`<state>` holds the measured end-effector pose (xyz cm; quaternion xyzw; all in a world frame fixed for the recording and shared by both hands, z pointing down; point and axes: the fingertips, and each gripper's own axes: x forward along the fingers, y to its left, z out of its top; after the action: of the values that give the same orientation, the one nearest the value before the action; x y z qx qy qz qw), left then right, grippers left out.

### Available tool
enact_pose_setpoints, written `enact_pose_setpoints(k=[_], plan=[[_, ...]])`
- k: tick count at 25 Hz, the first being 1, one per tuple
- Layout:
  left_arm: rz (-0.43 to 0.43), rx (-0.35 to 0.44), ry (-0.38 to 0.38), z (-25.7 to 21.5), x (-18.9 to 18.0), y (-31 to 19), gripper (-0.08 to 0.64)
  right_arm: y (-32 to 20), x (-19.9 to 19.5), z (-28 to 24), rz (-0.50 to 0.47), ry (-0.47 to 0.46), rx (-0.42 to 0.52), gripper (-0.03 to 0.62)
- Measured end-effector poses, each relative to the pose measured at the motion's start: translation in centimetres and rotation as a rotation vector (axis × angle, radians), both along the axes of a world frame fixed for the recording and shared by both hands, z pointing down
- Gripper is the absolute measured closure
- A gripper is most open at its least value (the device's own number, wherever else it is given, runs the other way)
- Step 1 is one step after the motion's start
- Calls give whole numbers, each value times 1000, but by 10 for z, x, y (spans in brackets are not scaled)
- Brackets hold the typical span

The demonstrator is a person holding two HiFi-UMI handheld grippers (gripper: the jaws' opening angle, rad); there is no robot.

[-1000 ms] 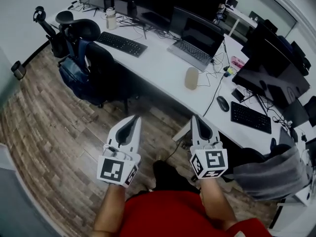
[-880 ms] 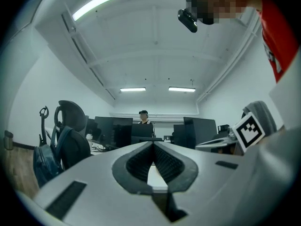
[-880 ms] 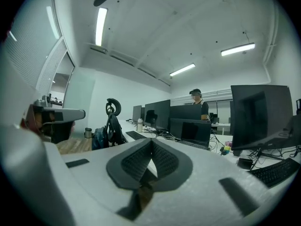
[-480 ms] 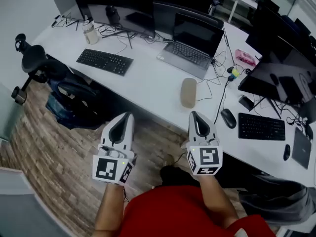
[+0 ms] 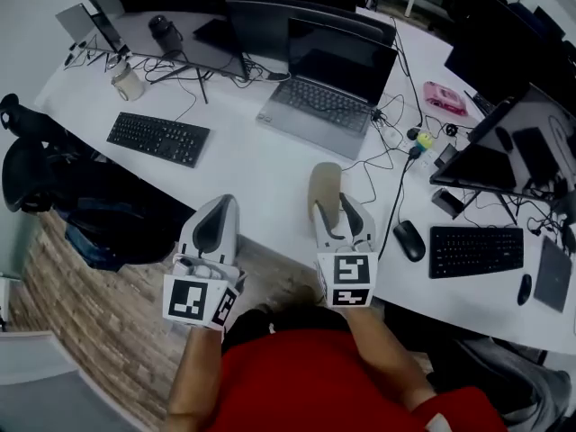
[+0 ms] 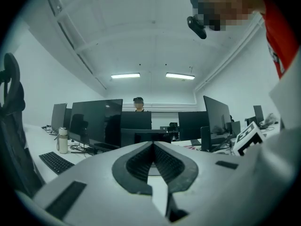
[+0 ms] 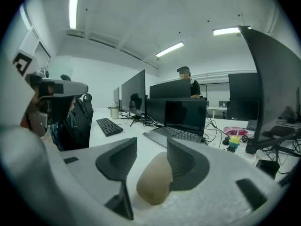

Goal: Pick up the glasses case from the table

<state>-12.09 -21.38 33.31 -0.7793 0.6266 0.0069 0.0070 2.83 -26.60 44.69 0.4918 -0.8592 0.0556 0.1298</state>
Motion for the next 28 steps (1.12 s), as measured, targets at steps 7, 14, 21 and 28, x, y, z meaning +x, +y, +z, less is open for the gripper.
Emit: enact_pose_setpoints(k=[7,14,21,28], plan=[[104,-31,-4,13,0,-48,549,-39,-6,50,93,43,-188,213],[255,-66,2,31,2,-86,549,-57,-14,93,190,64,-347,164],[374,-86,15,44,5,-106,549,-70,-9,133,288,142,-443,141],[420,-97,22,48,-2,-112,549,-76,-11,147,308,161,-496,173]])
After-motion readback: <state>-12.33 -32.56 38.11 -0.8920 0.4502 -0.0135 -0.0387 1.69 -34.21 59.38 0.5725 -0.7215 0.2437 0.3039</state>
